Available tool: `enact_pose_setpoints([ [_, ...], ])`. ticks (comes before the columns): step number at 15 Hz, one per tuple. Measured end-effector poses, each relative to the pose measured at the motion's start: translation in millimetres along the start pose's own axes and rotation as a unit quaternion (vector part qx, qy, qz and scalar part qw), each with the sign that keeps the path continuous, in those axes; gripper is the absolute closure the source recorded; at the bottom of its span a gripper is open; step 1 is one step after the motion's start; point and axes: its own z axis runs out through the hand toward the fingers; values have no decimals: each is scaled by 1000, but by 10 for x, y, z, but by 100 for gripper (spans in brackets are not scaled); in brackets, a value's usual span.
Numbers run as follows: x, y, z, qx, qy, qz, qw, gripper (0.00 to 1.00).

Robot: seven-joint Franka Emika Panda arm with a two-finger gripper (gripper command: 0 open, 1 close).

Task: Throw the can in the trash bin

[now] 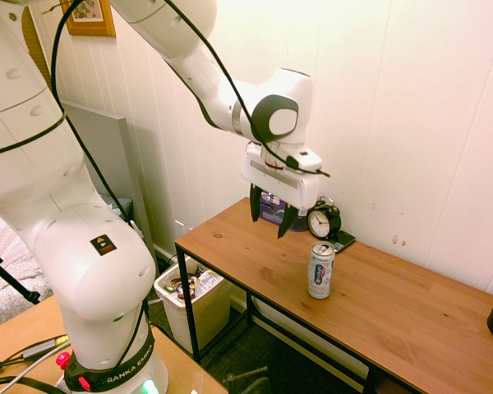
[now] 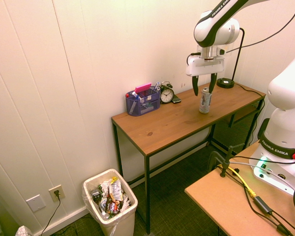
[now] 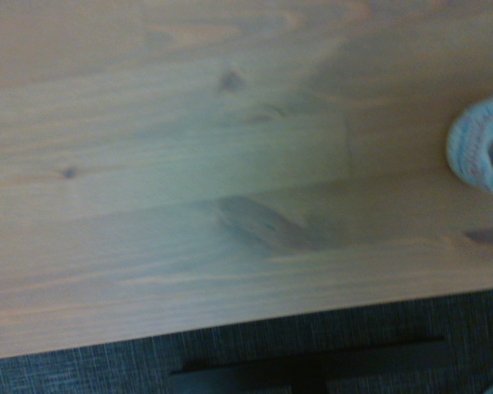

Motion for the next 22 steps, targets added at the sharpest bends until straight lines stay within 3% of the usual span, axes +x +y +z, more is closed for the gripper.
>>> enact_pose_setpoints([
  [4,363,3,443,-19,-17,62,998,0],
  [9,911,5,548,-20,-6,158,987,0],
  [19,1279,-247,662,-7,-1,192,981,0],
  [20,1315,-274,688,-8,-2,193,981,100],
  [22,1345,-282,705,-16,-8,194,981,100],
])
